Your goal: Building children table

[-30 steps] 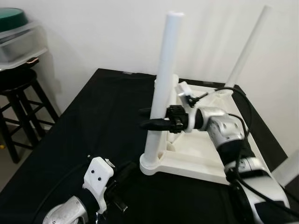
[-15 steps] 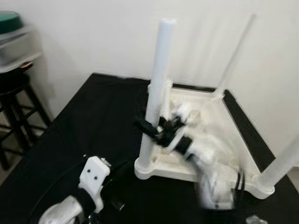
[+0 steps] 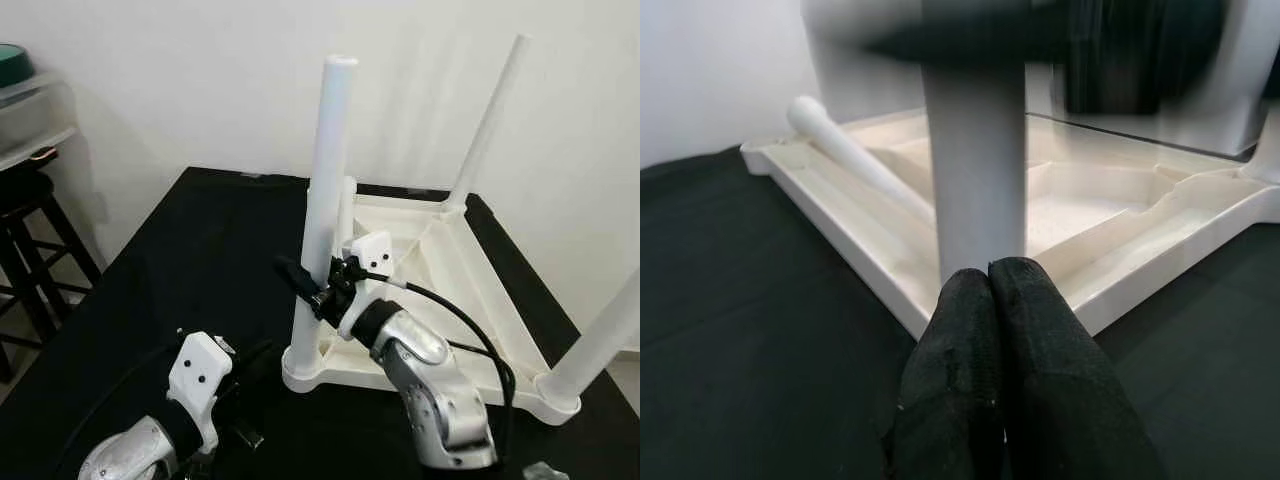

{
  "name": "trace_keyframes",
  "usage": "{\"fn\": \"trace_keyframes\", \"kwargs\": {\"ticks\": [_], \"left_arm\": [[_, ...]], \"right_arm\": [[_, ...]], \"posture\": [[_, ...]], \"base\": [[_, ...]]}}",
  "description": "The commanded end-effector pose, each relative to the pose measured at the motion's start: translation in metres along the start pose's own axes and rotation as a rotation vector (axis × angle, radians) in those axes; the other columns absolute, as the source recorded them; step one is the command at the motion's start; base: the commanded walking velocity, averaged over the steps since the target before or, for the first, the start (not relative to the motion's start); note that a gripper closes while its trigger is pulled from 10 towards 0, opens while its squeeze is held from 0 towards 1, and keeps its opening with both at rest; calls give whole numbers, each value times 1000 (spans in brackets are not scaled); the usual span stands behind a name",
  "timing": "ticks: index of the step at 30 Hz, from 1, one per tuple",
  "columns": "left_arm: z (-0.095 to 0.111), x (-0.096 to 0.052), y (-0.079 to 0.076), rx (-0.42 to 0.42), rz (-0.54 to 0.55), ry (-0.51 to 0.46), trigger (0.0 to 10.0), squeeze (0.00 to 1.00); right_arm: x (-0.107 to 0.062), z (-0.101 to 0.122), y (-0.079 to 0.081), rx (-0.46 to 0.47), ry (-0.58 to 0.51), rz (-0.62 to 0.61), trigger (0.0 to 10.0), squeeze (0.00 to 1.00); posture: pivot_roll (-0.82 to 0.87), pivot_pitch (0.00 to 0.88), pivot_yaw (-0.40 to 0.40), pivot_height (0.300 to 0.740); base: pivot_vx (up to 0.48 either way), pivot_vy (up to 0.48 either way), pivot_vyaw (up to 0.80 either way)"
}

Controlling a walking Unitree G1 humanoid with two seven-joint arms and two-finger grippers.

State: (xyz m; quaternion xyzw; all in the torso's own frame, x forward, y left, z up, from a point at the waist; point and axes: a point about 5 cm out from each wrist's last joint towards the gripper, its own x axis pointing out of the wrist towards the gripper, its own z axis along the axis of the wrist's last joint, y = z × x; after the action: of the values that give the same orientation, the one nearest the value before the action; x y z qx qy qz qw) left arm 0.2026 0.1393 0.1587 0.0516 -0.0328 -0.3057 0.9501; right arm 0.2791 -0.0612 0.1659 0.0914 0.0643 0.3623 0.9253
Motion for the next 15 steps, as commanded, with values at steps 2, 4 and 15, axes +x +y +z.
{"fn": "trace_keyframes", "kwargs": {"ticks": [2, 4, 15], "left_arm": [[-4, -1, 1, -11, 3, 27, 10000, 0], [-4, -1, 1, -18, 6, 32, 10000, 0], [-1, -11, 13, 178, 222, 107, 10000, 0]], "right_arm": [[-12, -7, 18, 109, -14, 75, 10000, 1000], [-19, -6, 20, 88, -14, 107, 10000, 1000], [-72, -11, -9, 55, -33, 24, 10000, 1000]], "posture": [[111, 57, -73, 740], [104, 57, -73, 740], [55, 55, -76, 740]], "base": [[0, 0, 0], [0, 0, 0], [0, 0, 0]]}}
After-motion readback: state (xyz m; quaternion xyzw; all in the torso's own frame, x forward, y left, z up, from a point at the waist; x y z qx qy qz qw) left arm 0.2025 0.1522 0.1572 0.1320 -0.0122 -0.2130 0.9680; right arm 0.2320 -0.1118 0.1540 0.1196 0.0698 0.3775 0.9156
